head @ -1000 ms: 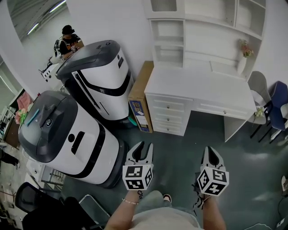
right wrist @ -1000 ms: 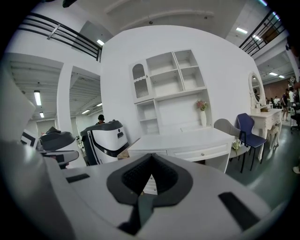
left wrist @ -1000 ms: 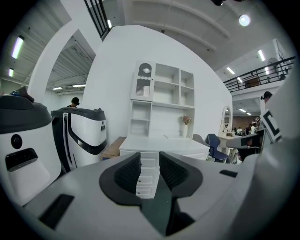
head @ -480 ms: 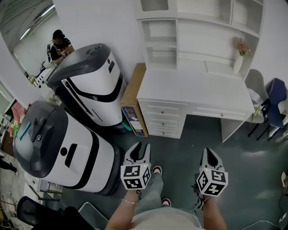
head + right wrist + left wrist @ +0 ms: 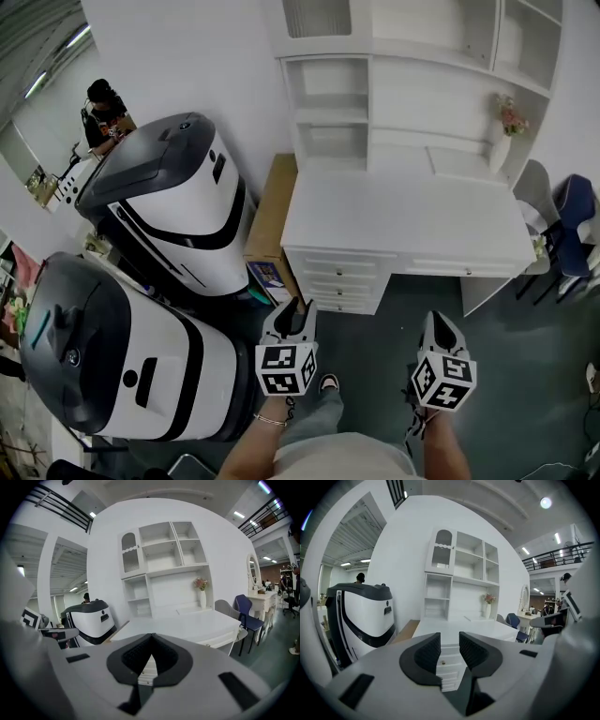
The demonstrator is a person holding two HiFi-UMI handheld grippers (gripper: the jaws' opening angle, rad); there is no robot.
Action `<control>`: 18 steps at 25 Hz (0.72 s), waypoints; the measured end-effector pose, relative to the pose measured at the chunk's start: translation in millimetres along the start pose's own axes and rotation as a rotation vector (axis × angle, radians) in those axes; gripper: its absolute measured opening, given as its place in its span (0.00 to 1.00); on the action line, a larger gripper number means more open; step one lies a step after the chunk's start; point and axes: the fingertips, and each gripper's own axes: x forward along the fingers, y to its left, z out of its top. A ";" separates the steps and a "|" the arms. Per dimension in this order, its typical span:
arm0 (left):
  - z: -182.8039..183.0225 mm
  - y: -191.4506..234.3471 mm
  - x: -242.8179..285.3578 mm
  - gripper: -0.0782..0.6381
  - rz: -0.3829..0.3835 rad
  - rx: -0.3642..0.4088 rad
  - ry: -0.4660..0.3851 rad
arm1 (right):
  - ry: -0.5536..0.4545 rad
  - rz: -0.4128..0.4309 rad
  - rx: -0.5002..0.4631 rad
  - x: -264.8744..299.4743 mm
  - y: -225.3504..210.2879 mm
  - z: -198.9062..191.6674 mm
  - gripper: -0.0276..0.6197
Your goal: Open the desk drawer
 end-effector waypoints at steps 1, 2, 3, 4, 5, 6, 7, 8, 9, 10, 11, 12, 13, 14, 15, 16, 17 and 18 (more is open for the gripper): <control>6.6 7.1 11.6 0.30 -0.007 0.008 0.000 | -0.002 -0.005 0.004 12.2 3.9 5.1 0.05; 12.7 14.6 22.8 0.30 -0.012 0.015 0.000 | -0.002 -0.008 0.008 24.3 8.1 9.8 0.05; 18.1 22.1 33.6 0.30 -0.017 0.021 0.002 | -0.002 -0.011 0.011 35.8 12.4 13.9 0.05; 22.8 29.4 43.8 0.30 -0.021 0.024 0.003 | -0.001 -0.014 0.012 46.6 16.5 17.5 0.05; 26.6 36.2 53.3 0.30 -0.025 0.026 0.005 | 0.001 -0.016 0.013 56.6 20.5 20.6 0.05; 29.8 42.2 62.4 0.30 -0.028 0.027 0.007 | 0.003 -0.018 0.012 65.7 24.2 23.4 0.05; 32.3 47.2 71.0 0.30 -0.033 0.028 0.008 | 0.005 -0.020 0.012 74.0 27.6 25.9 0.05; 33.6 51.3 79.2 0.30 -0.039 0.027 0.011 | 0.007 -0.023 0.010 81.2 30.5 27.8 0.05; 33.7 54.5 87.1 0.30 -0.046 0.026 0.015 | 0.010 -0.026 0.008 87.5 32.9 29.1 0.05; 32.6 56.9 94.8 0.30 -0.052 0.024 0.020 | 0.015 -0.030 0.005 93.1 34.6 29.7 0.05; 30.7 58.8 102.3 0.30 -0.059 0.021 0.026 | 0.021 -0.034 0.003 98.1 35.7 29.6 0.05; 28.1 60.2 109.3 0.30 -0.064 0.016 0.035 | 0.029 -0.039 -0.001 102.5 36.0 28.8 0.05; 24.9 61.1 115.4 0.30 -0.069 0.010 0.044 | 0.039 -0.044 -0.004 106.2 35.6 27.2 0.05; 21.6 61.4 120.5 0.30 -0.073 0.003 0.053 | 0.050 -0.050 -0.006 109.4 34.5 25.2 0.05; 18.7 61.1 124.9 0.30 -0.077 -0.003 0.061 | 0.062 -0.055 -0.007 112.7 32.9 23.4 0.05; 16.2 60.5 129.1 0.30 -0.081 -0.007 0.069 | 0.072 -0.059 -0.007 116.3 31.3 22.1 0.05; 13.9 59.7 133.1 0.30 -0.085 -0.009 0.076 | 0.079 -0.061 -0.008 120.3 30.2 21.4 0.05; 11.5 58.6 136.5 0.30 -0.089 -0.012 0.084 | 0.085 -0.061 -0.008 124.4 29.9 21.6 0.05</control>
